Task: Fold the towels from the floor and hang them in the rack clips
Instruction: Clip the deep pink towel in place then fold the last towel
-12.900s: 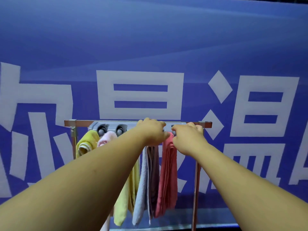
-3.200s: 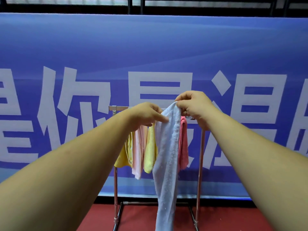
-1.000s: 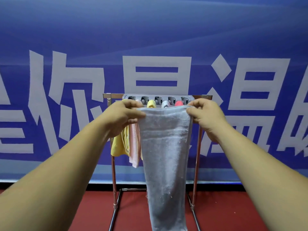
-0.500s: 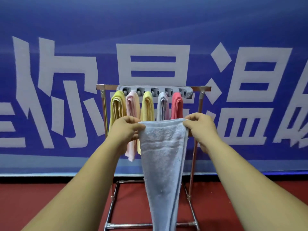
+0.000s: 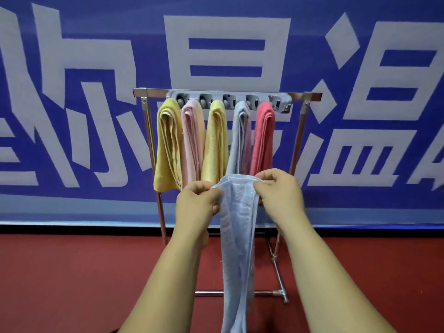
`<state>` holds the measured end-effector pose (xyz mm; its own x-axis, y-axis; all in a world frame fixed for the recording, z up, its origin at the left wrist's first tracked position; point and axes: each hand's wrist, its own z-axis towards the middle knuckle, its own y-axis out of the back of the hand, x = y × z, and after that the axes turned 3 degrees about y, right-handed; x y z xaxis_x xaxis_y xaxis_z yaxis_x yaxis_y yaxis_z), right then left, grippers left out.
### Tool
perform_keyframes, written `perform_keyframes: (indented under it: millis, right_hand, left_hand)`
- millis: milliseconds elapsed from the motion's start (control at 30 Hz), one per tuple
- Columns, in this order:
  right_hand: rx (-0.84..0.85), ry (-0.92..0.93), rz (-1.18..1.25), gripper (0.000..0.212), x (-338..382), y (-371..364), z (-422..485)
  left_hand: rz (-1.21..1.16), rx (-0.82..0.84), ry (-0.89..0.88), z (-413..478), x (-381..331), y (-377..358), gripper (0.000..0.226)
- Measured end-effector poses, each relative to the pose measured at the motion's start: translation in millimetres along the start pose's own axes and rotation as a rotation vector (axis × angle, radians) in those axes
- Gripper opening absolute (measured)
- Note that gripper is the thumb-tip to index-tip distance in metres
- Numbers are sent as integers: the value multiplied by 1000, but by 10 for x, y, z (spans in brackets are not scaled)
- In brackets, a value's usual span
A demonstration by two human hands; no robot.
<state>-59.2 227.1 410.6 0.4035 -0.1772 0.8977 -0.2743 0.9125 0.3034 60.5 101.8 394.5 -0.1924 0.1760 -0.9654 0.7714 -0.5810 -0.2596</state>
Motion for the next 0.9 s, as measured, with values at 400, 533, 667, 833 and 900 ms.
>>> perform_keyframes:
  millis: [400,533,667,833,900]
  right_hand:
    - [45,-4,77,16,-61,-136,-71]
    - [71,-6,148,18,-32,-137,-122]
    - [91,-8,192,11,-33,-126,-176]
    - [101,25,148,11,-76,-85,-207]
    - [100,32,100,13,-82,-74,-196]
  left_hand:
    - [92,10,-52,-25,12,-52,12]
    - [92,57,-33,-73,3,-89,7]
    - [92,65,-36,-110,18,-101,6]
    - [60,61,-32,-145,25,-98,8]
    - [73,55,-37,-151,33,-91,7]
